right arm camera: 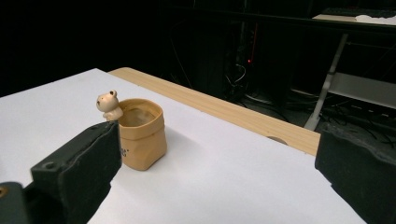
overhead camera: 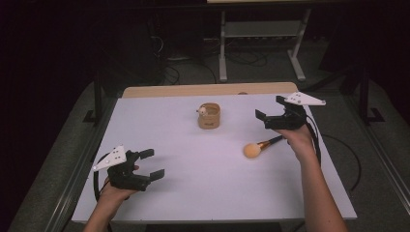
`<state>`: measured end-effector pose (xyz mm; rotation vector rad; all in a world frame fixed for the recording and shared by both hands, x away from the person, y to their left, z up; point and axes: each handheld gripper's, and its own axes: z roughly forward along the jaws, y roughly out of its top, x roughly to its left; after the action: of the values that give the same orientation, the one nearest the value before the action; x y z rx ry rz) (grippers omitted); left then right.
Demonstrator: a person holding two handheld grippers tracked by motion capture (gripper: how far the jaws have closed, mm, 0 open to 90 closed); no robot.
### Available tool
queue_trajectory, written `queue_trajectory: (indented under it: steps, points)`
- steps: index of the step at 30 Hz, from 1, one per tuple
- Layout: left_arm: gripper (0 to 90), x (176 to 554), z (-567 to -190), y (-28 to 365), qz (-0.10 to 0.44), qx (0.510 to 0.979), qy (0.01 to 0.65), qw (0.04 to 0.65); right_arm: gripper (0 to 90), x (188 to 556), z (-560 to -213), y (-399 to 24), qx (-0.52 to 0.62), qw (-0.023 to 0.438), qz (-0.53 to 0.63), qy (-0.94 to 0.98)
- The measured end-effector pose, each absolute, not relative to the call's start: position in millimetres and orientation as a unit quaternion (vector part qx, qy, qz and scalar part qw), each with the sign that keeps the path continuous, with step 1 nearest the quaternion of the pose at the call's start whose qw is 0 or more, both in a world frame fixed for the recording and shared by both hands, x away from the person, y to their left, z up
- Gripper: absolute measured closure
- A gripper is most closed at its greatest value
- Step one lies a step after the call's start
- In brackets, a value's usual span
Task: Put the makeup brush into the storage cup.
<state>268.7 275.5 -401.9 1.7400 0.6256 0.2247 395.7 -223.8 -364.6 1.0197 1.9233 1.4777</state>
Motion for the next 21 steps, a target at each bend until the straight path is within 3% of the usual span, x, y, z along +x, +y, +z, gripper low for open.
queue_trajectory:
  steps: [21]
  points:
    - [11.6, 268.2, -402.7, 276.2, 0.097, 0.751, 0.268, 0.595, 0.0, 395.7, -358.5, -226.8, 0.365, 0.227, 0.498, 0.753]
